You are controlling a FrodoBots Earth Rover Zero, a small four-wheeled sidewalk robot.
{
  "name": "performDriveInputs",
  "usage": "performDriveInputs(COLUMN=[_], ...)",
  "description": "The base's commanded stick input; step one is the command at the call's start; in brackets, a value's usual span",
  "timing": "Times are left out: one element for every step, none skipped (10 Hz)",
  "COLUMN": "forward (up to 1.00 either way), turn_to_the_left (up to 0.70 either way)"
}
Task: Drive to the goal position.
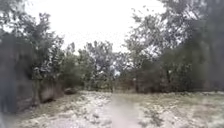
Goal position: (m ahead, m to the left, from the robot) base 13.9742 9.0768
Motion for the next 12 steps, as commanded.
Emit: performDriveInputs(forward=[0.85,0.85,0.85,0.85,0.85,0.85,0.85,0.85,0.85,0.85,0.85,0.85], turn_to_the_left=[0.0,0.0,0.0,0.0,0.0,0.32,0.34,0.34,0.22,0.0,0.0,0.0])
